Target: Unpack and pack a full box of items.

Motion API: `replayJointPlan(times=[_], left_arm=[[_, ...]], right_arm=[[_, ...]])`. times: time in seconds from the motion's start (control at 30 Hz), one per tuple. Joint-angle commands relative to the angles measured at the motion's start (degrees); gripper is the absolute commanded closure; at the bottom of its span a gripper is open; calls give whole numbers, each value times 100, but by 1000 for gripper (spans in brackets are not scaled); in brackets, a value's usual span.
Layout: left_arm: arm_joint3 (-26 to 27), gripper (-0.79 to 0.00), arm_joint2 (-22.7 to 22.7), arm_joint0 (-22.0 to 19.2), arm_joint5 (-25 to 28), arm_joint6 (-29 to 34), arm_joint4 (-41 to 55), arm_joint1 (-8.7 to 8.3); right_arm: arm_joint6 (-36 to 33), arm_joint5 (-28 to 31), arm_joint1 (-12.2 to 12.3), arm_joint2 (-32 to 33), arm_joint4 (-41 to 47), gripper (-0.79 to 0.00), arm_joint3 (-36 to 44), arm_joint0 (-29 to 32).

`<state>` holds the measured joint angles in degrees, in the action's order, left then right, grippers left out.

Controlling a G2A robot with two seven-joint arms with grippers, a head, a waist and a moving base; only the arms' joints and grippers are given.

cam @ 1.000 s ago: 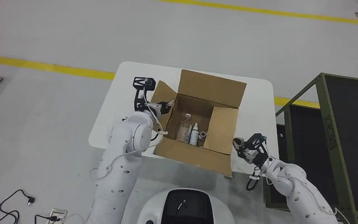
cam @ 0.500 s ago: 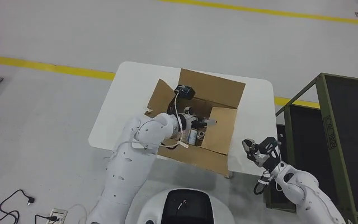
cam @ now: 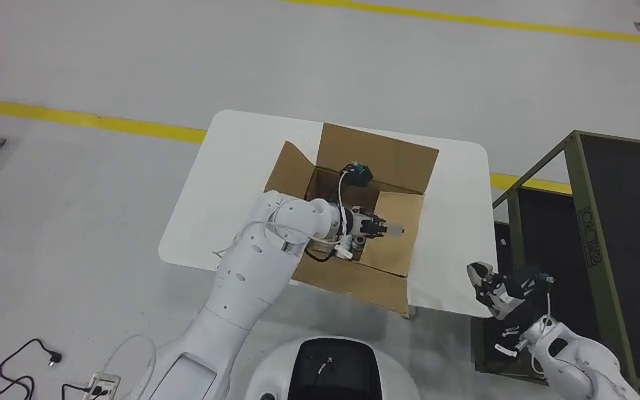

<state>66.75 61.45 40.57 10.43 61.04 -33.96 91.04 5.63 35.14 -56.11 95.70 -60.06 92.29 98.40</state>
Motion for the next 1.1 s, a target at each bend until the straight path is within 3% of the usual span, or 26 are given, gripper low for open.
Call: replayJointPlan(times=[0.0,0.23,0.37,0.5,1.07], left_arm=[[1,-785,1,0,-1,-1,-3,0],[0,-785,1,57,-23,-72,35,-1],[-192,-785,-118,142,-301,-281,77,15],[-564,-785,-245,-20,-680,-349,411,88],[-2409,-785,-896,-764,-595,-905,740,384]], right_arm=[[-128,-77,3,21,-130,0,136,38],[-185,-222,2,120,-406,0,511,204],[-108,-197,-13,111,-271,0,423,179],[-122,-192,-22,85,-265,0,361,123],[-140,-222,-58,25,-389,0,307,159]])
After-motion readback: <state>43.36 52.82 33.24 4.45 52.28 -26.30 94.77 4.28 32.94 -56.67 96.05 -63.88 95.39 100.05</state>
